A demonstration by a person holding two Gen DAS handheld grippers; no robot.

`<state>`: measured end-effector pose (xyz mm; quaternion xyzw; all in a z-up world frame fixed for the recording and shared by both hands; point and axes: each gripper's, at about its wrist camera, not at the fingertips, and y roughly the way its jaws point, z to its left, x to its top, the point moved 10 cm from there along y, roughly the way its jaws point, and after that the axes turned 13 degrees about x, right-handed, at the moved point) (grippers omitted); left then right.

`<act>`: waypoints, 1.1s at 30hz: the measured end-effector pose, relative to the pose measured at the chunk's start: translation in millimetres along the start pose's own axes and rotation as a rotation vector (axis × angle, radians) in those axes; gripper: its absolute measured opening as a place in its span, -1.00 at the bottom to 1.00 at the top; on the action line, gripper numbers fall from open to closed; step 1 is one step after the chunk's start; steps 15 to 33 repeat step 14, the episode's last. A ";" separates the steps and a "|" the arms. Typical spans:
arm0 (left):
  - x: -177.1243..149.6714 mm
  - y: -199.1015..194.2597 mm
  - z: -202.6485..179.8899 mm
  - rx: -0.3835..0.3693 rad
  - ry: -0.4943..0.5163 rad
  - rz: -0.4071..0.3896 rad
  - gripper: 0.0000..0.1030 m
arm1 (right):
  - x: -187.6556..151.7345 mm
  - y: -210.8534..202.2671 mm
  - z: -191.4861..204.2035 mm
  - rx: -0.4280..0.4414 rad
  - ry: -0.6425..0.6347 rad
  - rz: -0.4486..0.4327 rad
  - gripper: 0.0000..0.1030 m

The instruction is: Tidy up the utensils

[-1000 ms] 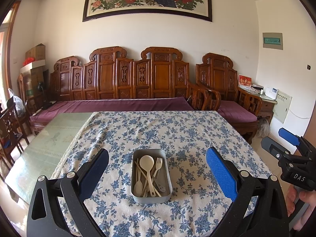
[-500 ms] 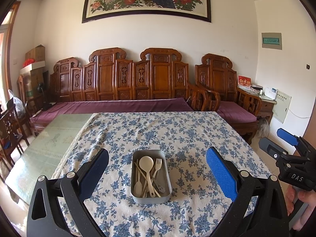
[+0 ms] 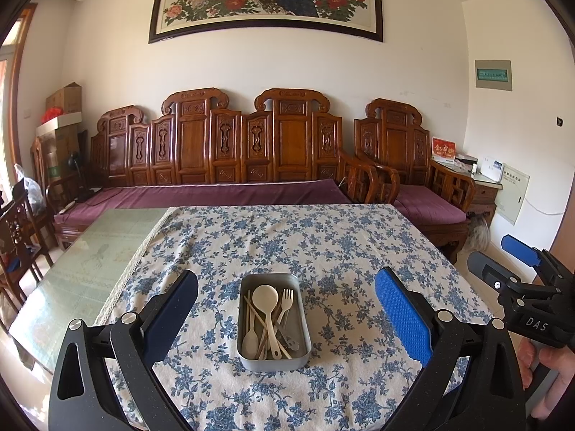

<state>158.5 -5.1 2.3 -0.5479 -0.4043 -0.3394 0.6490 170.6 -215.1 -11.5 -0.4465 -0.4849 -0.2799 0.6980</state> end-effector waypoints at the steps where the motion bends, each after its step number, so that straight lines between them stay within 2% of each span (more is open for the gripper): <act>1: 0.7 -0.5 0.1 0.000 0.001 -0.001 0.85 | 0.0 -0.2 0.2 0.000 0.000 0.000 0.95; 33: 2.3 -4.1 1.4 -0.003 -0.001 -0.002 0.85 | -0.1 0.0 -0.6 0.000 0.001 0.000 0.95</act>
